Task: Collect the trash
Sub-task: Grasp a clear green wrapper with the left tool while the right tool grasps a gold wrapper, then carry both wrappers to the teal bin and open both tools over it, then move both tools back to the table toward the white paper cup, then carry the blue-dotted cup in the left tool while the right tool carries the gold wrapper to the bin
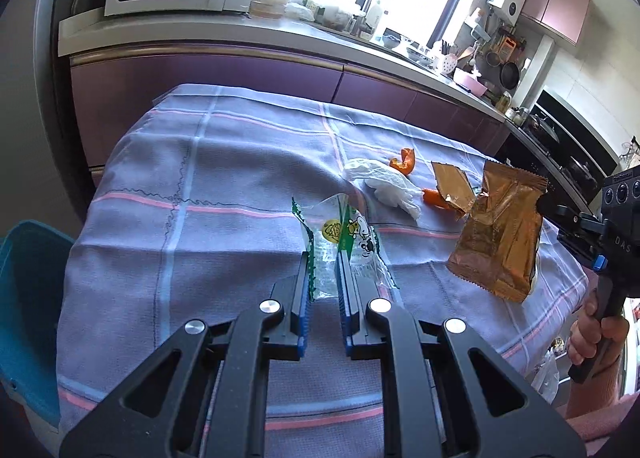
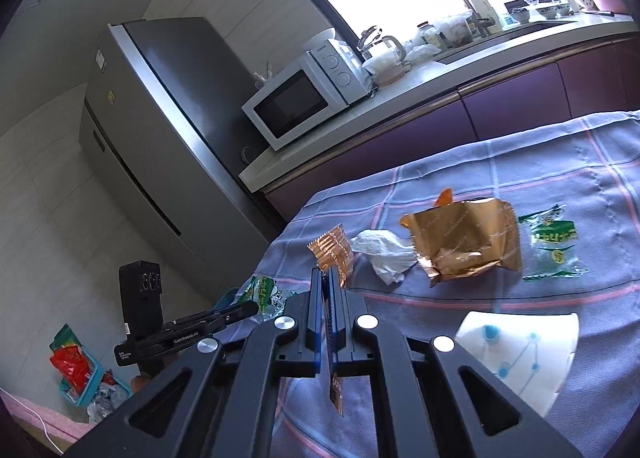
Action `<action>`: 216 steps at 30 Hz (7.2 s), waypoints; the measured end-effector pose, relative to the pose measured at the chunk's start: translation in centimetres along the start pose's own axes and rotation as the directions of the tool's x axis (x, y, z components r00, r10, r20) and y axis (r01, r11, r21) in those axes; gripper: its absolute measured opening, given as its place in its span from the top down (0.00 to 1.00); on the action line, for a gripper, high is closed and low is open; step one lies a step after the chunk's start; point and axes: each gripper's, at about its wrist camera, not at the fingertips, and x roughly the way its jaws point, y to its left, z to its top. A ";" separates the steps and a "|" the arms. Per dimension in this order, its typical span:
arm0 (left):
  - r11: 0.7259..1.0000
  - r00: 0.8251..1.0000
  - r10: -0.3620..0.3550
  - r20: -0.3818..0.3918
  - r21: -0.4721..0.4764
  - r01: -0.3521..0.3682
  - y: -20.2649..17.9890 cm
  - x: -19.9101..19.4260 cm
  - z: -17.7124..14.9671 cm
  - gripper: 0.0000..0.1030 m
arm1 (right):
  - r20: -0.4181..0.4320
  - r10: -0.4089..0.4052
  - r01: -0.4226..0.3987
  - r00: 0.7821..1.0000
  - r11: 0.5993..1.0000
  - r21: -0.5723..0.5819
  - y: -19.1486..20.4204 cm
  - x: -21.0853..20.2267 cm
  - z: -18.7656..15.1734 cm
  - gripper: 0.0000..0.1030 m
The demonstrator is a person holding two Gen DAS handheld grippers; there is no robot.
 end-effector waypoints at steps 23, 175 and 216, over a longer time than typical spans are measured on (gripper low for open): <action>0.959 0.960 0.246 0.134 -0.179 -0.221 9.6 -12.2 -3.0 0.88 | -0.175 0.302 -0.324 0.937 0.939 -0.115 10.6 11.3 1.1 0.98; 0.981 0.980 -0.193 -0.039 -0.023 0.193 -3.1 1.3 -0.3 0.84 | -0.115 -0.297 0.297 0.948 0.955 -0.019 -10.1 4.7 3.9 0.77; 0.891 0.950 0.273 0.154 -0.413 -0.190 19.1 -15.1 -6.5 0.91 | -0.380 0.184 -0.304 0.906 0.909 -0.285 16.6 22.9 0.1 0.77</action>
